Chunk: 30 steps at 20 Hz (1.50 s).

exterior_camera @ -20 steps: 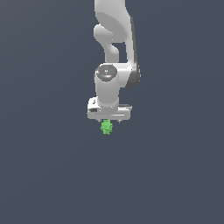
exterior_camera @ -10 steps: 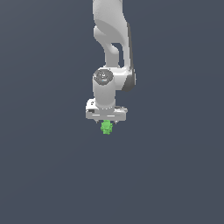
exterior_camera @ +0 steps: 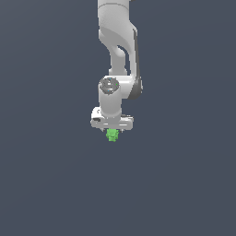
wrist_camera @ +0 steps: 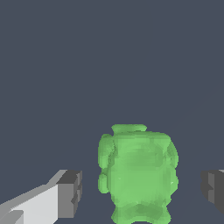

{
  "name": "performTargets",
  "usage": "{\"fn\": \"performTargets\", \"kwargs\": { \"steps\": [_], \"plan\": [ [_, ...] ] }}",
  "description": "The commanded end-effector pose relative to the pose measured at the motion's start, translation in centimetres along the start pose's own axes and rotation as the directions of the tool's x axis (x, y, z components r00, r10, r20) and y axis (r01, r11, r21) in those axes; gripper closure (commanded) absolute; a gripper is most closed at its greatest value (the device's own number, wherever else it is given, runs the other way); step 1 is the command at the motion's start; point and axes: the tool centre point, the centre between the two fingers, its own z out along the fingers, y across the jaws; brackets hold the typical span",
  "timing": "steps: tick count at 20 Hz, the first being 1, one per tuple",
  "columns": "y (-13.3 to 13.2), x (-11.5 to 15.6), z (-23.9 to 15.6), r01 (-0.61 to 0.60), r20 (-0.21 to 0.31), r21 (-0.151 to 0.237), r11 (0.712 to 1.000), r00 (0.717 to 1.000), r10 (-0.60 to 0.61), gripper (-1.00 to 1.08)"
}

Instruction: Pick up the object and move it to a goal position.

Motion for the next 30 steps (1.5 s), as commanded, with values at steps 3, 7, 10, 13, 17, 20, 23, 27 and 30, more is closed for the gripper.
{"fn": "performTargets", "kwargs": {
  "steps": [3, 7, 10, 13, 17, 20, 23, 27, 30],
  "plan": [
    [0.0, -0.1, 2.2, -0.001, 0.000, 0.000, 1.000, 1.000, 0.001, -0.92],
    [0.0, 0.0, 3.0, -0.001, 0.000, 0.000, 1.000, 1.000, 0.001, -0.92],
    [0.0, 0.0, 3.1, -0.001, 0.000, 0.000, 1.000, 1.000, 0.001, 1.08],
    [0.0, 0.0, 3.1, -0.001, 0.000, 0.000, 1.000, 1.000, 0.001, 1.08],
    [0.0, 0.0, 3.1, -0.001, 0.000, 0.000, 1.000, 1.000, 0.001, 1.08],
    [0.0, 0.0, 3.1, -0.001, -0.001, 0.000, 1.000, 1.000, 0.001, 1.08],
    [0.3, 0.1, 2.9, -0.001, -0.001, 0.000, 1.000, 1.000, 0.001, 1.08],
    [1.5, 0.6, 1.9, -0.001, -0.001, 0.000, 1.000, 1.000, 0.001, 1.08],
    [3.1, 1.3, 0.7, -0.001, -0.001, 0.000, 1.000, 1.000, 0.001, 1.08]
  ]
}}
